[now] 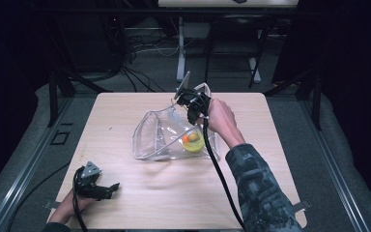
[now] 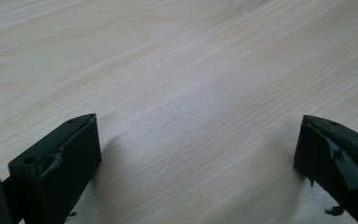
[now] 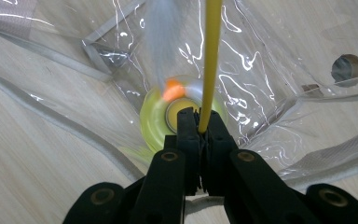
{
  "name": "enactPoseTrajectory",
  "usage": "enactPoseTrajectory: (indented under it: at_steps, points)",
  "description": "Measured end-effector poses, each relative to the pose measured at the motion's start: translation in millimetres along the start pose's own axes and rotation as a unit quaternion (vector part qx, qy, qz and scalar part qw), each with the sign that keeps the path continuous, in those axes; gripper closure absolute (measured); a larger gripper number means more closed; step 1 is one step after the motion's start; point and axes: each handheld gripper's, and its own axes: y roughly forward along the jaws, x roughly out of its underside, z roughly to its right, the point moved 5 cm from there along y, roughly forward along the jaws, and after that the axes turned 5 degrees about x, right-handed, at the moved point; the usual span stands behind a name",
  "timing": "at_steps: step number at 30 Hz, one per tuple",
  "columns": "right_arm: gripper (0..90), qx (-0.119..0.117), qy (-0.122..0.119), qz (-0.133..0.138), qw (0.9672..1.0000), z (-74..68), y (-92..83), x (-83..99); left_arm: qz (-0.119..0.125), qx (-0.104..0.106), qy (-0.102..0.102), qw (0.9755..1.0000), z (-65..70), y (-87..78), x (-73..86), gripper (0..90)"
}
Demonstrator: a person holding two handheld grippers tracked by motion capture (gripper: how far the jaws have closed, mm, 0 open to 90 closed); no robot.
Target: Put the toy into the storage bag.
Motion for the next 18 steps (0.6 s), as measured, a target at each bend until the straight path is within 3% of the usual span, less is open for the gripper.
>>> enactPoseTrajectory:
  at_steps: [14, 18]
  points:
    - [87.1, 0.013, 0.001, -0.041, 0.9991, -3.9, 10.9, -2.7, 0.000, 0.000, 0.000, 1.0000, 0.0, 0.0, 0.0, 0.3]
    - [84.3, 0.014, 0.005, -0.030, 0.9994, -3.8, 9.3, -3.0, 0.000, 0.001, 0.001, 1.0000, 0.1, 0.0, 0.0, 0.2]
